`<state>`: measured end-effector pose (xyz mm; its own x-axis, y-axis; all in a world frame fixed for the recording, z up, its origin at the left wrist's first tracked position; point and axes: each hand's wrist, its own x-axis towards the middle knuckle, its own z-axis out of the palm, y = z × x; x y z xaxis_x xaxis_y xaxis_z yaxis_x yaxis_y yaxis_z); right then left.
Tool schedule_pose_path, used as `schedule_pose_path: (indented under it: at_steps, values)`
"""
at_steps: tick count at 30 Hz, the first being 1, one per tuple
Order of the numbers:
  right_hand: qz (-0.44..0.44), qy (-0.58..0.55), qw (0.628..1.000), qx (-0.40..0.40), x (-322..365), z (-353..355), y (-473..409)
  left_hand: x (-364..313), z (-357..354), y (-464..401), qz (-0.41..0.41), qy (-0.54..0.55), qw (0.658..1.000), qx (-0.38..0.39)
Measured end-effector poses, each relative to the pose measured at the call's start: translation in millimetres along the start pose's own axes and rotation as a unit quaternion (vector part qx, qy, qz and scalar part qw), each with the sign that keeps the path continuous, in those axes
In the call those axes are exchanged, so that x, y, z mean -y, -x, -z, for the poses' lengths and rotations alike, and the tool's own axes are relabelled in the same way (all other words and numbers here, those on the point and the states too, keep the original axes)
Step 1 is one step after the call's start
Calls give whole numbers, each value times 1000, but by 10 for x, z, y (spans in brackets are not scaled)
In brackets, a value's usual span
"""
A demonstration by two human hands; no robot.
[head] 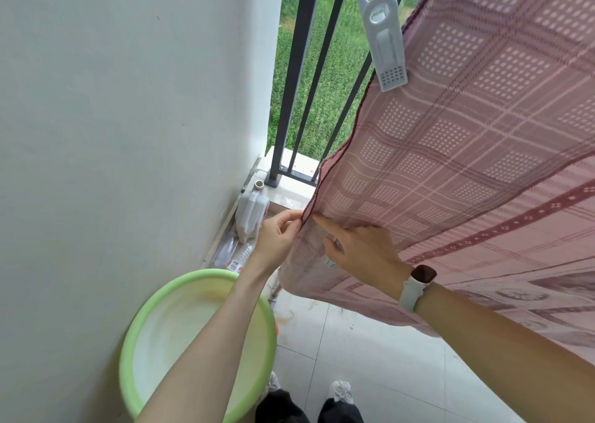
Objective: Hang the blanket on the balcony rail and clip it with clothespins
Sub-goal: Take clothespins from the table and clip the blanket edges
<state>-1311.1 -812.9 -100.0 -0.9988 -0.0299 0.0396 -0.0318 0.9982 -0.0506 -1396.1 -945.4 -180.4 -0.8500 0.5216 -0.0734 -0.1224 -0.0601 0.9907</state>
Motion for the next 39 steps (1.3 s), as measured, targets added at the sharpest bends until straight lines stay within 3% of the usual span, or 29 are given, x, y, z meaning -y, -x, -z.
schedule_pose_path:
  at_steps: [3,7,10,14,17,22,26,39]
  values:
    - [22,3,999,40,-61,27,4,32,-46,7,5,-42,999,26]
    - [-3,-140,985,99,-74,68,4,59,-126,-48,2,-98,993,-67]
    - [-26,-227,958,172,-34,133,39,106,-93,-30,13,-100,991,-83]
    - [-5,-277,946,168,117,341,-99,100,-10,0,4,-118,988,-101]
    - [92,-221,966,96,246,527,-316,87,-5,1,-9,-121,986,-113]
    - [213,6,977,29,377,684,-584,107,-26,10,0,-121,982,-142]
    - [212,116,968,66,392,623,-664,48,-43,21,-24,-126,977,-168]
    - [170,223,958,51,462,494,-673,108,-56,46,6,-142,977,-158]
